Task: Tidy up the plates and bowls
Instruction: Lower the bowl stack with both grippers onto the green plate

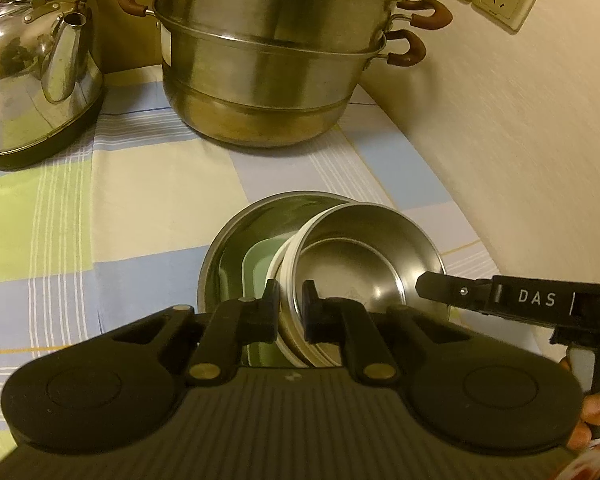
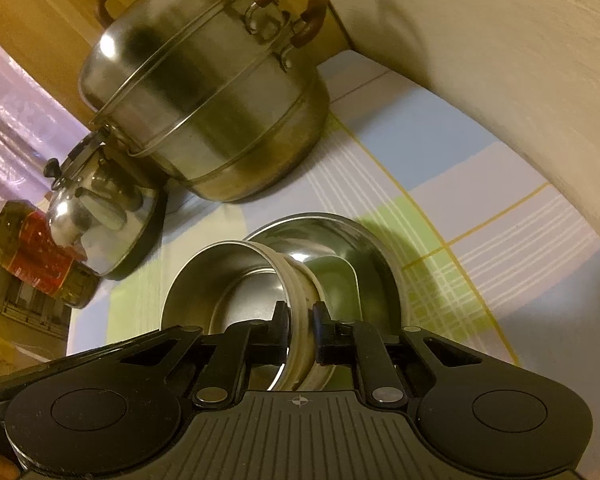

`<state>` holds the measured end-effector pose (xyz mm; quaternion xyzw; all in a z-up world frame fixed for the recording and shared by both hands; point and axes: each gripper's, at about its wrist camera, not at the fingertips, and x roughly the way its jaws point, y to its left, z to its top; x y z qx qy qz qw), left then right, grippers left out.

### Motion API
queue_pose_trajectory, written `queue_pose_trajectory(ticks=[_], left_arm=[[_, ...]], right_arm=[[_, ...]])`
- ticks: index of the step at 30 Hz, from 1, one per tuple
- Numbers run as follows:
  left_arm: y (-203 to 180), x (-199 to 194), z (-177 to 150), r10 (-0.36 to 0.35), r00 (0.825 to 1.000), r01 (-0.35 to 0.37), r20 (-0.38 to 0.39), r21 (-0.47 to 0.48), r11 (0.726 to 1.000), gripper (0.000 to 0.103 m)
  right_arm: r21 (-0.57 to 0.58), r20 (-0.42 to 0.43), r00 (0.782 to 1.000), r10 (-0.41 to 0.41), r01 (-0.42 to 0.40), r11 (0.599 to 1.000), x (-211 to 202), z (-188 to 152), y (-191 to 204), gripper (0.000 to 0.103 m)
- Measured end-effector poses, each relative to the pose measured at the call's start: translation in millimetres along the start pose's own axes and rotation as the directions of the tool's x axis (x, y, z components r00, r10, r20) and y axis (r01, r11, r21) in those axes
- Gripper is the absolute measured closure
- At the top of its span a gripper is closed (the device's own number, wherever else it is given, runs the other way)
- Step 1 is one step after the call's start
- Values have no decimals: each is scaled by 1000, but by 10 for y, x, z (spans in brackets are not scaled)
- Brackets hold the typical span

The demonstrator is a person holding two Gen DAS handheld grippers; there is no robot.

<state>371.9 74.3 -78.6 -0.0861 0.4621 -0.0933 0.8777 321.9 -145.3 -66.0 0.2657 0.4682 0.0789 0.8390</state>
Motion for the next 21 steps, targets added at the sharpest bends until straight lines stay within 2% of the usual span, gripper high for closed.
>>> queue_pose_trajectory(ticks=[11,21], left_arm=[[8,24,36,2,1000,-2,-27,-10,1000,94],[18,42,42,5,999,-6,-38,-22,1000,93]], right_arm=[[17,-88,995,-50,52,998,38,154,90,91],[6,-104,993,-63,63,998,78,161,92,91]])
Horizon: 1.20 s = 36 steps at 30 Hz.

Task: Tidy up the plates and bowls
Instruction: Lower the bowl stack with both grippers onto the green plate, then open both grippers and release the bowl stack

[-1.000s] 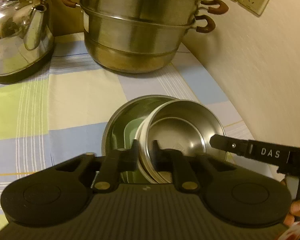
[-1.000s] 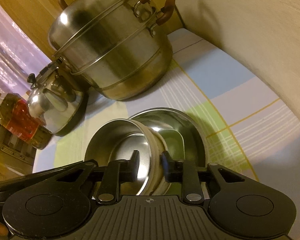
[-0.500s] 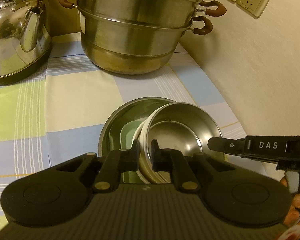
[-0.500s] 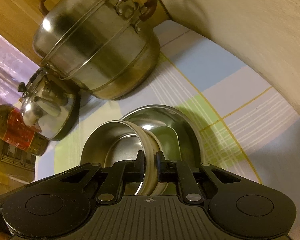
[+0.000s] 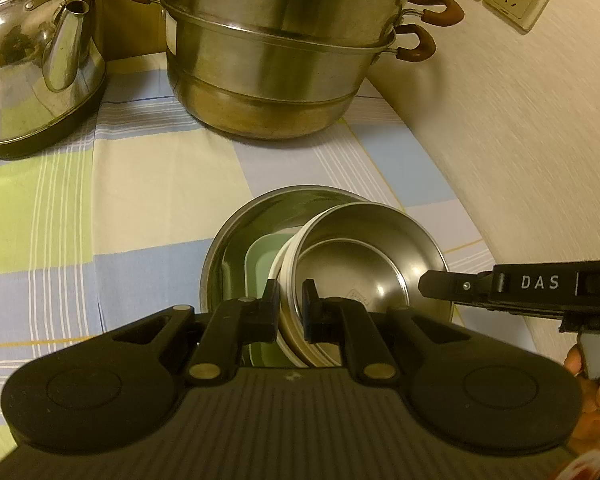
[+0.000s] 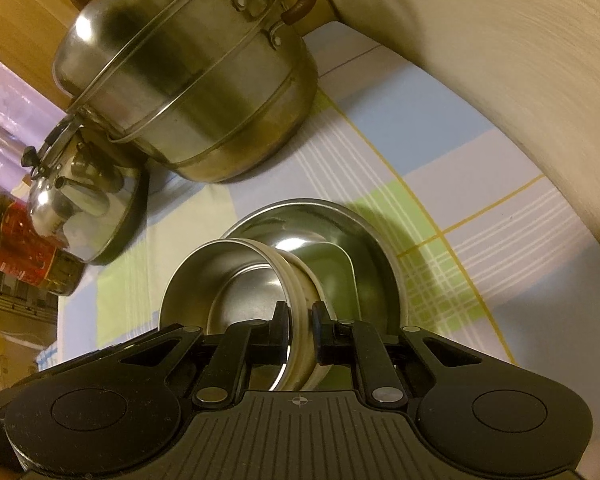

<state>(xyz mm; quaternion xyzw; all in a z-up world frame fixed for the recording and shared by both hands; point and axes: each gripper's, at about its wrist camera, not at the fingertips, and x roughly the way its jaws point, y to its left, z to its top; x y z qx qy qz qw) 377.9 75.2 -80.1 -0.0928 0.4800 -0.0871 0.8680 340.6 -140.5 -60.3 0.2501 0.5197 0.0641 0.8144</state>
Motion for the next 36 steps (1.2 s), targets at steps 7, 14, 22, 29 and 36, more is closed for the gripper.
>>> queue_pose_trajectory(ticks=[7,14,22,29,36], left_arm=[[-24,-16,-3,12,1000,-12,4,7,1000,93],[-76,-156,-8,42,998,-44,48,36,998,89],[-86,-445,-59,48,994,-52,99,35,998,86],[-92,-785,-228,41,990,-45,134,23,999,84],[-143,-1114,-510,47,987,-51,153,23,998,80]], right_arm=[[-20,10,1000,1,0,1000,-3,-13,7,91],[-56,61,998,24,-21,998,-96,-72,57,87],[-85,147,985,85,-73,994,-372,-156,69,55],[-130,185,977,105,-82,988,-624,-397,90,48],[-170,184,979,92,-61,983,-847,-748,111,47]])
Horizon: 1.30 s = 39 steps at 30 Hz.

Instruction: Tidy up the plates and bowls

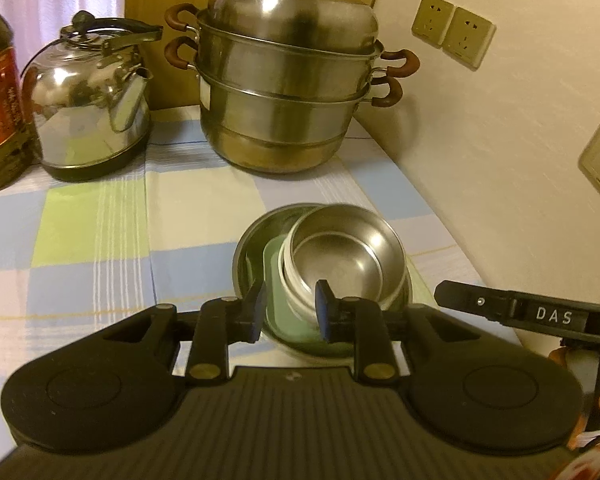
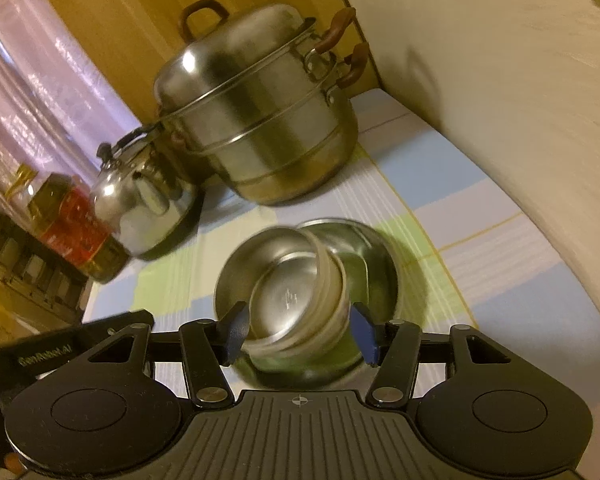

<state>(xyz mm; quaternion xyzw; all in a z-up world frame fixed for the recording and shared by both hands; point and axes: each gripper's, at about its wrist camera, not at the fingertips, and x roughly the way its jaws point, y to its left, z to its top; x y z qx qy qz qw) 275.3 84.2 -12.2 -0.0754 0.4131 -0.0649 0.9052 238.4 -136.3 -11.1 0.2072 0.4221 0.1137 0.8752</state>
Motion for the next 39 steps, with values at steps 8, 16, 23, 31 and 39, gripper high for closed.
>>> queue_pose_trajectory(ticks=[8,16,23,31,39], left_arm=[[-124,-336,-395,6,1000,-6,-12,13,1000,80],[-253,-625,-832,48,999,-48,-20,15,999,80],[-396,-819,-1142,57,998,-57,-31,2,998,80],[-542,-991,-1376,66,997,-67,-44,-19,998,80],[-658,-1100,-1566,66,996,-68,-62,-33,997,80]], right_arm=[[-60,-18,1000,-8,7,998,-328,-289,123,47],[-99,-62,998,-8,2,995,-587,-636,154,47],[-131,-101,995,0,-13,991,-800,-941,160,47],[-155,-126,992,-2,-17,988,-1014,-1182,125,47],[-205,-138,990,-12,-17,979,-1149,-1314,135,47]])
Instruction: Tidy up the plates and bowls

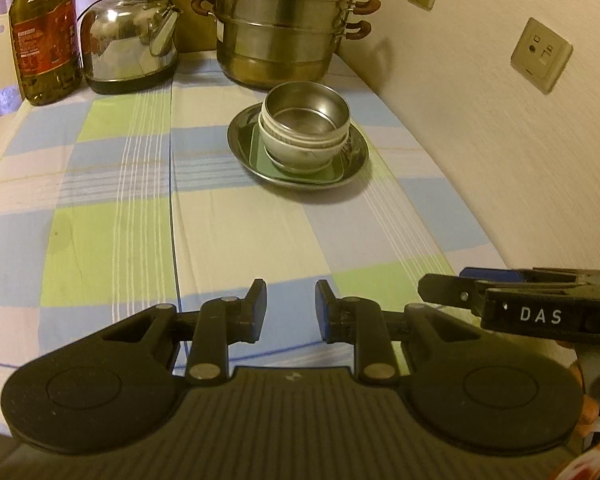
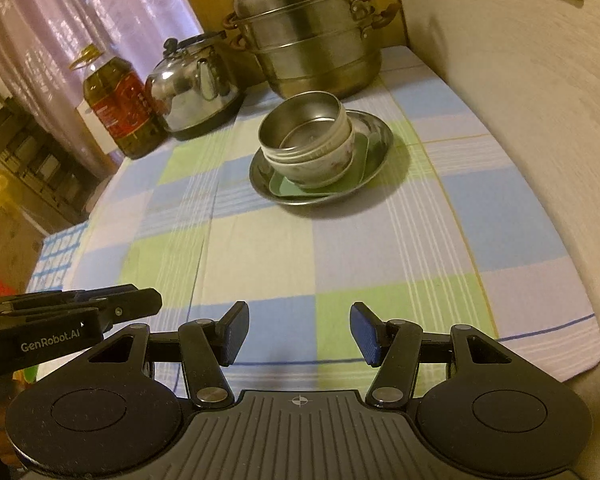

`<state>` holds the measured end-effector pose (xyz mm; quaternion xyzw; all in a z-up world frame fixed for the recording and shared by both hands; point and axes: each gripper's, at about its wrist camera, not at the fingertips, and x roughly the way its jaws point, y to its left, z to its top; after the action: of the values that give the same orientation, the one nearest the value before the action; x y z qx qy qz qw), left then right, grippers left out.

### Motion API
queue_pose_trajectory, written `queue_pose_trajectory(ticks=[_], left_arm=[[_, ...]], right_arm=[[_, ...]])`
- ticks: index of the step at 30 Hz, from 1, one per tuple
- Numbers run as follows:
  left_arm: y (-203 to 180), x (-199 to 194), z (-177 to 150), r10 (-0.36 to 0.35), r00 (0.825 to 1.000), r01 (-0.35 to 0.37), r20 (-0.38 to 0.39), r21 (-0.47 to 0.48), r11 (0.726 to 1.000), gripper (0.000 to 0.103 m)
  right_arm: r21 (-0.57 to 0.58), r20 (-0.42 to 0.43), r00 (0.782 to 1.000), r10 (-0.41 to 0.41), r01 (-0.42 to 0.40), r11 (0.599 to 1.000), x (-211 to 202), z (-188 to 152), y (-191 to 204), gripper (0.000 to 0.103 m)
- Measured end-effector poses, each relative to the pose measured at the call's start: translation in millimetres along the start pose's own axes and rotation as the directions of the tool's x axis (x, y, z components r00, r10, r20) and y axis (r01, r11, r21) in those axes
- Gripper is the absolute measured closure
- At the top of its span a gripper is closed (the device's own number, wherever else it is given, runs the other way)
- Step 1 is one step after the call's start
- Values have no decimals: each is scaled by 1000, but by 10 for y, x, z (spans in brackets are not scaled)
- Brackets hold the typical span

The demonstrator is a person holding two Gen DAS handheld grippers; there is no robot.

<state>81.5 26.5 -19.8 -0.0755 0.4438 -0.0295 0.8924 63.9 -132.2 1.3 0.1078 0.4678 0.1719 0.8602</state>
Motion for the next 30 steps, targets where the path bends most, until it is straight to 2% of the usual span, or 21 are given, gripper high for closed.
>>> queue_pose_trajectory(ticks=[10,30], left_arm=[[-95,-80,-107,-3,1000,3,-6,1,1000,80],[-152,-108,-136,-20,1000,20,-4,18,1000,80]], right_arm=[[-45,-17,1000,4,-5,999,-40,-95,43,47],[-44,-25,1000,7,-8,999,-64,-138,28,47]])
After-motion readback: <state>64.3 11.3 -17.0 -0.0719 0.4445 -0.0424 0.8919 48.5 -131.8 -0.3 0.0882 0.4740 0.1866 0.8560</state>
